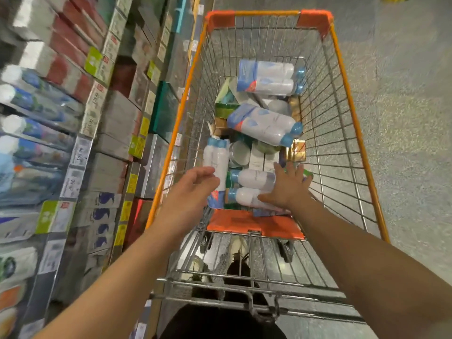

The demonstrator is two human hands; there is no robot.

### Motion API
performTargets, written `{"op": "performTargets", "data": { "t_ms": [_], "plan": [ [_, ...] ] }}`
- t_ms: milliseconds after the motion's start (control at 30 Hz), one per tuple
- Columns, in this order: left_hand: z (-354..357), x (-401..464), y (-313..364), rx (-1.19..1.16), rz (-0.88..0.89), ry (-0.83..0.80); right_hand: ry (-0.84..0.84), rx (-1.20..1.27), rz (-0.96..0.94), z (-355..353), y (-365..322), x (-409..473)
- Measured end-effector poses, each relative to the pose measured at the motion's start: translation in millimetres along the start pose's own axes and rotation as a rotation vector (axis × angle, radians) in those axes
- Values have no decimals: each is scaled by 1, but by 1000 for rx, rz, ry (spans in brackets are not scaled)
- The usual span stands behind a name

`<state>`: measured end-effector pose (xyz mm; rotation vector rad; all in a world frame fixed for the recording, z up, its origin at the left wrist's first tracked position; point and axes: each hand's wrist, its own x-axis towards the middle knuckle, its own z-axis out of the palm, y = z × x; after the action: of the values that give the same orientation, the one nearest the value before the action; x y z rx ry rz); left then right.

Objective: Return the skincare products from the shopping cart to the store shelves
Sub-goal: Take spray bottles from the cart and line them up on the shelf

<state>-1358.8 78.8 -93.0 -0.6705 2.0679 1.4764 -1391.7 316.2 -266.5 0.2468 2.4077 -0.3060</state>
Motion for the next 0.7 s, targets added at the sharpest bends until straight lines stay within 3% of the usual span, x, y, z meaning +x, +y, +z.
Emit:
{"op": "performTargets", "data": {
  "t_ms": [167,400,700],
  "plan": [
    [13,6,-4,37,-19,-34,-84,-119,-95,12,6,16],
    [17,5,-7,61,-28,-45,32,-288,-70,11,4,6],
    [9,-1,-16,51,-84,-42,-49,-213,-81,0,3,-5]
  ]
}}
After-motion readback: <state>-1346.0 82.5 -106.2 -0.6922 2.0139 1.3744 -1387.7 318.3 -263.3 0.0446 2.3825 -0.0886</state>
